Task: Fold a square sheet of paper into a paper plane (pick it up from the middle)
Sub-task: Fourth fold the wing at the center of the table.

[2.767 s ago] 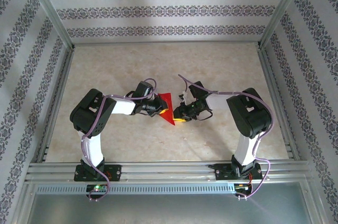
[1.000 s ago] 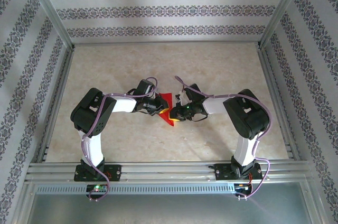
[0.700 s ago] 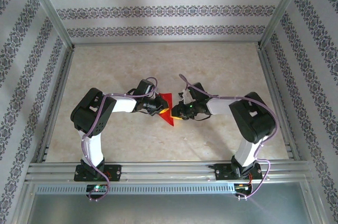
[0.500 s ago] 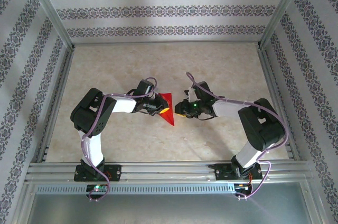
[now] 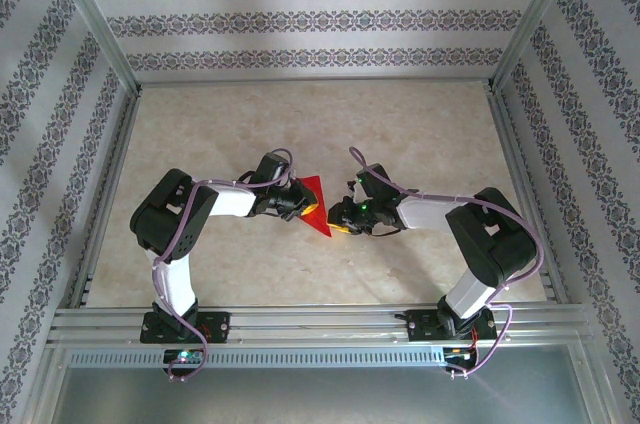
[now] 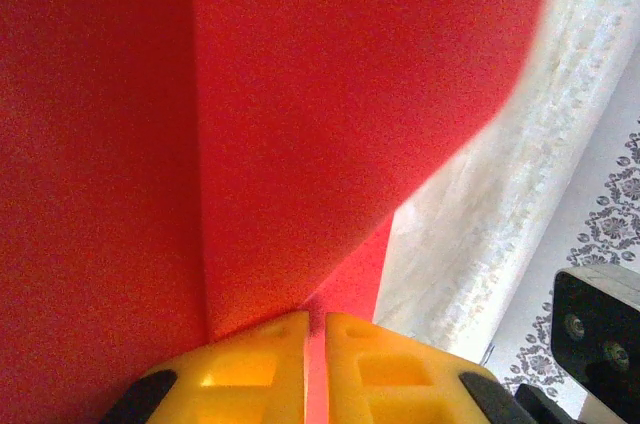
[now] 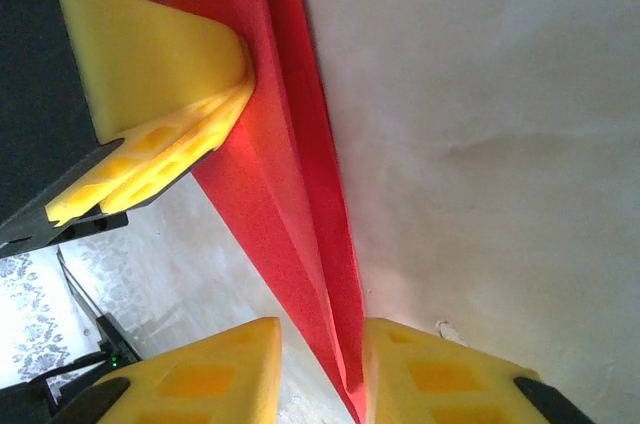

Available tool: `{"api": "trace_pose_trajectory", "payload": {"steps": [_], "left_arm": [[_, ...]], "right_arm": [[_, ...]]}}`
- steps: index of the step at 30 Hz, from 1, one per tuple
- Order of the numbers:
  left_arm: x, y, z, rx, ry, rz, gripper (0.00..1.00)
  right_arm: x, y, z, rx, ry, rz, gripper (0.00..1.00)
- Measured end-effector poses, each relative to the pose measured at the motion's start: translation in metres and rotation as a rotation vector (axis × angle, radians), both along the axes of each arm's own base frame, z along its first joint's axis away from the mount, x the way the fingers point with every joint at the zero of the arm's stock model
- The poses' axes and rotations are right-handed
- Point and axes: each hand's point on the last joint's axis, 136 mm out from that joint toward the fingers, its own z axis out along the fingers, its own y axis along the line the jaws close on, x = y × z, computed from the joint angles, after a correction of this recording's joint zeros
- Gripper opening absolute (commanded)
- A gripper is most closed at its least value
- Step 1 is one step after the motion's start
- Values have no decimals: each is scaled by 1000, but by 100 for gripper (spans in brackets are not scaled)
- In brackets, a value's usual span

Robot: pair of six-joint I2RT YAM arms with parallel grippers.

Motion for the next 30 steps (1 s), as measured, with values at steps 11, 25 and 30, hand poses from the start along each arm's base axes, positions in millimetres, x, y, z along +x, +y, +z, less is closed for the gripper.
{"api": "trace_pose_trajectory", "payload": {"steps": [11, 25, 30], "left_arm": [[0, 0, 0, -2, 9, 11, 13], [1, -2, 2, -14, -1, 10, 19], [2, -4, 5, -32, -12, 9, 21]], "right_arm": [[-5, 2, -10, -8, 27, 16, 16], [-11, 7, -18, 8, 62, 42, 8], [-11, 8, -18, 13, 67, 47, 9]]}}
